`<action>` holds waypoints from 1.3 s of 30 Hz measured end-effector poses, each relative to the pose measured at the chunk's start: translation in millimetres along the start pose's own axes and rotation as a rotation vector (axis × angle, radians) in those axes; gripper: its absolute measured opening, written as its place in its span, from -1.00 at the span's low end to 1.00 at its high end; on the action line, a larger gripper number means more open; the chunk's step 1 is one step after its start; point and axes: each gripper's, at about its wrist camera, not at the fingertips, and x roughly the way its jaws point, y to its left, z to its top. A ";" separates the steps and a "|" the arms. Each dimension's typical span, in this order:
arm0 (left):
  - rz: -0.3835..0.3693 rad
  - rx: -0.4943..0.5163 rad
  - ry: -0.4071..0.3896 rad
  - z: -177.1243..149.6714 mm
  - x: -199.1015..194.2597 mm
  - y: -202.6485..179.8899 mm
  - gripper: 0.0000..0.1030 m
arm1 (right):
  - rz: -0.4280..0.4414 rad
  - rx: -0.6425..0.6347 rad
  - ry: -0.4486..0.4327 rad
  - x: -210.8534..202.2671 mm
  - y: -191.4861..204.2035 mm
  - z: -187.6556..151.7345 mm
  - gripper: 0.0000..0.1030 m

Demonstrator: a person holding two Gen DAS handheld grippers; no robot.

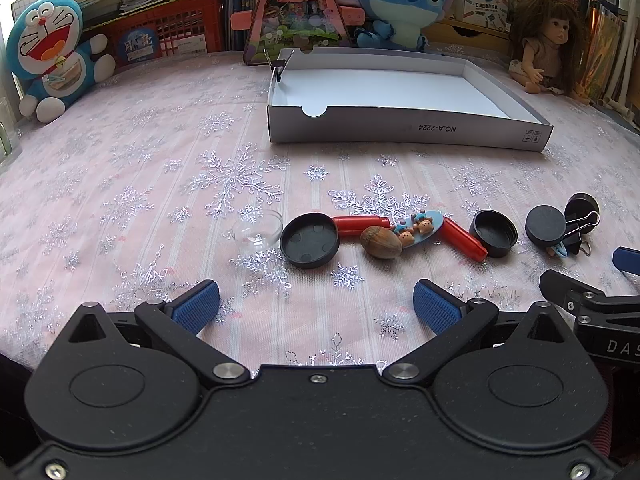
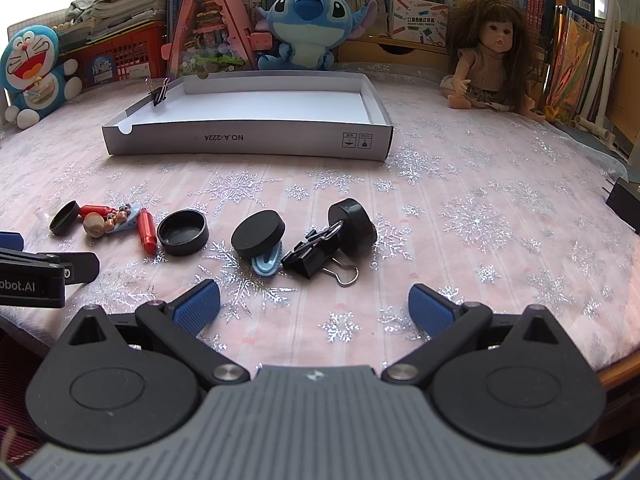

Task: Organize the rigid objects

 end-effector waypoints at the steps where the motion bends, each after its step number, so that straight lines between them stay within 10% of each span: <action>1: 0.000 0.000 0.000 0.0 0.0 0.0 1.00 | 0.000 0.000 0.000 0.0 0.1 -0.1 1.00; 39: -0.007 0.014 -0.023 -3.6 0.2 1.2 1.00 | -0.001 0.005 -0.003 -0.8 -0.6 -0.9 1.00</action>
